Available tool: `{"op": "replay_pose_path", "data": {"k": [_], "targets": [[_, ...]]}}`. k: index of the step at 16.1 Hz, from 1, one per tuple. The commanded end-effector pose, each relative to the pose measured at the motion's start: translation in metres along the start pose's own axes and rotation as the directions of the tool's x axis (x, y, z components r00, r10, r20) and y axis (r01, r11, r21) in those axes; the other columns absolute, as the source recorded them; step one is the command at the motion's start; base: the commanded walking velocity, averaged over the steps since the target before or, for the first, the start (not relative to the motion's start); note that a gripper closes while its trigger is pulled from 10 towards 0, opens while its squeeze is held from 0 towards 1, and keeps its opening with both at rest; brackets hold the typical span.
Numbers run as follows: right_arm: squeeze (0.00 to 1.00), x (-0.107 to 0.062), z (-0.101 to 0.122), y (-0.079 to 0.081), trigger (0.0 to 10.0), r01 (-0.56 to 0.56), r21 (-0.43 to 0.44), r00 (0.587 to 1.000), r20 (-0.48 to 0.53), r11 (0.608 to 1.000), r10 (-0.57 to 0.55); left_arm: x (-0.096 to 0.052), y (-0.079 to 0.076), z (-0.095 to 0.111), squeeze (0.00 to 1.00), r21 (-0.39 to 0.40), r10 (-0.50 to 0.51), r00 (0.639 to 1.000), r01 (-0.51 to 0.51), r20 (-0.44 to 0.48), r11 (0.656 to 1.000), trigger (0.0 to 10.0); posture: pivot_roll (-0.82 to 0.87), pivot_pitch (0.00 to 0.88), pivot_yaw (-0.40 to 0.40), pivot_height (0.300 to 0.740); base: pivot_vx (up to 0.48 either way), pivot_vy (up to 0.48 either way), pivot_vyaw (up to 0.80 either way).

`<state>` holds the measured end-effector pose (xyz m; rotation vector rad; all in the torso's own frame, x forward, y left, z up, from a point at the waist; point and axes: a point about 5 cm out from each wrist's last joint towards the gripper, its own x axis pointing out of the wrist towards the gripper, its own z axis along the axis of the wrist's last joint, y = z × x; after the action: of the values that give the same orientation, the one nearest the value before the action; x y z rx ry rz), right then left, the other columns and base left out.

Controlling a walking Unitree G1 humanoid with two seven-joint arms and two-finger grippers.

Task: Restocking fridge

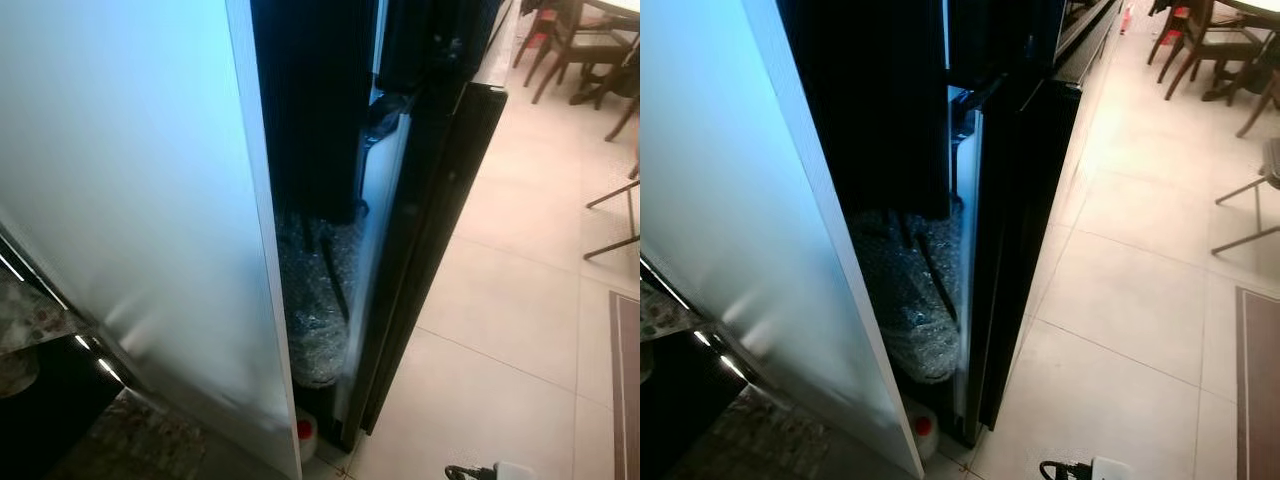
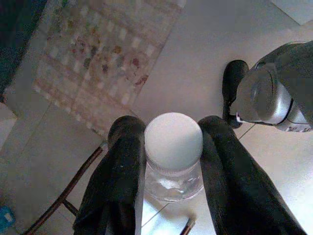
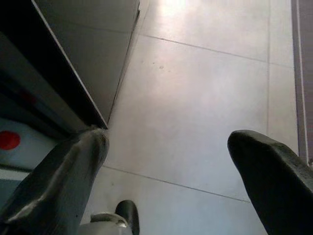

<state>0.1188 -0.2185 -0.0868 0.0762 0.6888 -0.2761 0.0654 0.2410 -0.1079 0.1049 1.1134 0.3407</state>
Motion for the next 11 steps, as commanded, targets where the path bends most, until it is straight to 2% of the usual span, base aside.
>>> {"op": "replay_pose_path", "data": {"k": [1,4,5,7,8,9,11], "targets": [[0.00,-0.001,0.001,-0.001,10.0,0.008,-0.007,1.000,0.023,1.000,-0.008,-0.002,0.000,-0.005,0.00,-0.004,0.009,1.000,-0.009,-0.010,1.000,10.0,0.01,0.000,-0.017,0.740,0.000,0.000,0.00],[0.00,-0.002,0.007,0.000,10.0,-0.002,-0.092,0.997,0.080,0.996,0.009,-0.002,0.000,-0.006,0.00,0.002,0.013,1.000,-0.013,-0.015,1.000,10.0,-0.02,0.000,-0.013,0.740,0.000,0.000,0.00],[0.00,-0.001,0.008,0.001,10.0,-0.015,-0.088,0.995,0.093,0.996,0.023,-0.002,0.000,-0.006,0.00,0.000,0.015,1.000,-0.015,-0.014,1.000,10.0,-0.02,0.000,-0.010,0.740,0.000,0.000,0.00],[0.00,0.000,0.011,0.004,10.0,-0.051,-0.172,0.993,0.097,0.984,0.069,-0.001,0.001,-0.005,0.00,0.003,0.016,1.000,-0.016,-0.015,1.000,10.0,-0.02,0.000,-0.014,0.740,0.000,0.000,0.00],[0.00,-0.031,0.096,0.013,10.0,-0.033,-0.326,0.788,0.573,0.945,0.225,-0.001,0.001,-0.005,0.00,0.004,0.017,1.000,-0.017,-0.014,1.000,10.0,-0.02,0.000,-0.022,0.740,0.000,0.000,0.00],[0.00,-0.040,0.107,0.016,10.0,-0.019,-0.342,0.746,0.621,0.940,0.241,-0.001,0.001,-0.005,0.00,0.004,0.017,1.000,-0.017,-0.014,1.000,10.0,-0.02,0.000,-0.022,0.740,0.000,0.000,0.00],[0.00,-0.042,0.111,0.018,10.0,-0.030,-0.282,0.752,0.626,0.959,0.208,-0.001,0.001,-0.005,0.00,0.003,0.019,1.000,-0.019,-0.013,1.000,10.0,-0.03,0.000,-0.020,0.740,0.000,0.000,0.00]]}}
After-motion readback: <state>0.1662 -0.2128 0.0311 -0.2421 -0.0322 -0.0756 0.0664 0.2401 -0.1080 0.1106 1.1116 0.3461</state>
